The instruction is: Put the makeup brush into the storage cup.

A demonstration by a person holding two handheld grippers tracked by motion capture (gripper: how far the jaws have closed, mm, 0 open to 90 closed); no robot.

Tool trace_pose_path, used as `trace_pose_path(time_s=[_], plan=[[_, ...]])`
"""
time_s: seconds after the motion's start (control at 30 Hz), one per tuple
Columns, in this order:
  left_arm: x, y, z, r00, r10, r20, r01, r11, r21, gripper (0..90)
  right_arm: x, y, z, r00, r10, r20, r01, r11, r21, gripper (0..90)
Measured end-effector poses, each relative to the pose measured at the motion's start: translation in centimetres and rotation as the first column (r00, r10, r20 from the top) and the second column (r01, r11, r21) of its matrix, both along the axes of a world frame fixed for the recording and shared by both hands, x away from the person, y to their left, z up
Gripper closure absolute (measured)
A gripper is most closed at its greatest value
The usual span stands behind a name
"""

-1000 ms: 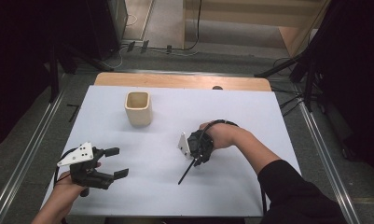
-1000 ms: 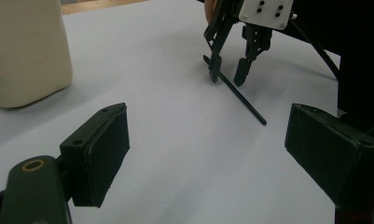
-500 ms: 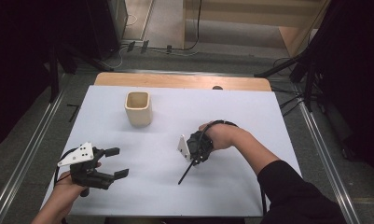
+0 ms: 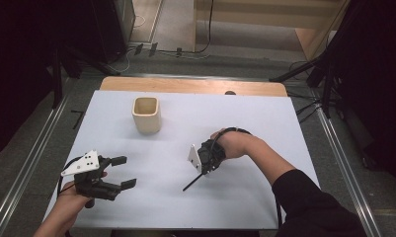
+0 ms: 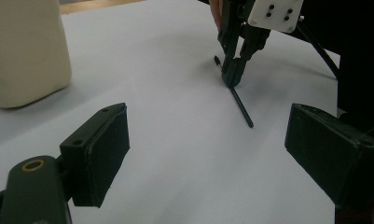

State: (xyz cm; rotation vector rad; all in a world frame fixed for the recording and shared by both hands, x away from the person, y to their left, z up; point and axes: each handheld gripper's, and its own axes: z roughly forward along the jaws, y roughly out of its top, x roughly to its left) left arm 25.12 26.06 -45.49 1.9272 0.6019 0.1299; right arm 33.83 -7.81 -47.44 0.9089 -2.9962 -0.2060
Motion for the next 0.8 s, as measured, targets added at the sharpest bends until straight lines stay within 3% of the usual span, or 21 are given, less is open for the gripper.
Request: trace_pose_path(time_s=[0.2,0.3,0.33,0.37,0.4,0.47,0.5,0.57,0.63,0.67,0.7,0.73,0.77,0.8], plan=[[0.0,0.0,0.0,1.0,-0.001,0.0,0.001,1.0,-0.007,13.9,-0.1,0.0,0.1,0.9999,-0.014,0.002,0.014,0.9999,-0.002,86.8],[0.0,0.0,0.0,1.0,-0.002,0.0,0.002,1.0,-0.001,13.9,0.1,-0.4,0.8,0.999,-0.045,-0.006,0.045,0.997,0.062,86.8],[0.0,0.0,0.0,1.0,-0.002,0.0,0.002,1.0,-0.001,14.0,0.1,-0.4,0.8,0.999,-0.045,-0.006,0.045,0.997,0.062,86.8],[0.0,-0.1,0.0,1.0,-0.007,0.001,0.007,1.0,-0.004,13.9,0.1,-0.7,1.6,0.9945,-0.101,-0.027,0.103,0.9899,0.098,86.8],[0.0,-0.1,0.0,1.0,-0.007,0.001,0.007,1.0,-0.004,13.9,0.1,-0.7,1.6,0.9945,-0.101,-0.027,0.103,0.9899,0.098,86.8],[0.0,-0.1,0.0,1.0,-0.007,-0.002,0.007,1.0,-0.001,13.9,0.2,-1.1,2.4,0.9856,-0.153,-0.071,0.162,0.9776,0.135,86.9],[0.0,-0.1,0.0,1.0,-0.007,-0.002,0.007,1.0,-0.001,13.9,0.2,-1.1,2.4,0.9856,-0.153,-0.071,0.162,0.9776,0.135,86.9],[0.0,-0.1,0.0,0.9999,-0.009,-0.006,0.009,1.0,0.001,13.9,0.0,-1.7,2.8,0.9789,-0.177,-0.102,0.192,0.9684,0.16,86.9],[0.0,-0.1,0.0,0.9999,-0.009,-0.007,0.009,1.0,0.003,13.9,-0.1,-2.0,3.0,0.9588,-0.249,-0.137,0.27,0.9481,0.168,86.9],[0.0,-0.1,0.0,0.9999,-0.01,-0.006,0.01,0.9999,0.002,13.9,-0.1,-2.0,3.0,0.9588,-0.249,-0.137,0.27,0.9481,0.168,86.9],[0.0,-0.1,0.0,0.9999,-0.011,-0.008,0.011,0.9999,0.001,13.9,-0.2,-2.2,3.1,0.9466,-0.285,-0.15,0.309,0.9366,0.166,86.9],[0.0,-0.1,0.0,0.9999,-0.013,-0.008,0.013,0.9999,-0.003,14.0,-0.5,-2.6,3.4,0.9081,-0.361,-0.212,0.395,0.9065,0.149,87.0],[0.0,-0.1,0.0,0.9999,-0.016,-0.006,0.016,0.9998,-0.01,14.0,-0.5,-2.6,3.4,0.9081,-0.361,-0.212,0.395,0.9065,0.149,87.0],[0.0,-0.2,0.0,0.9998,-0.018,-0.007,0.018,0.9997,-0.013,13.9,-0.6,-2.7,3.5,0.894,-0.379,-0.238,0.419,0.8963,0.145,86.9]])
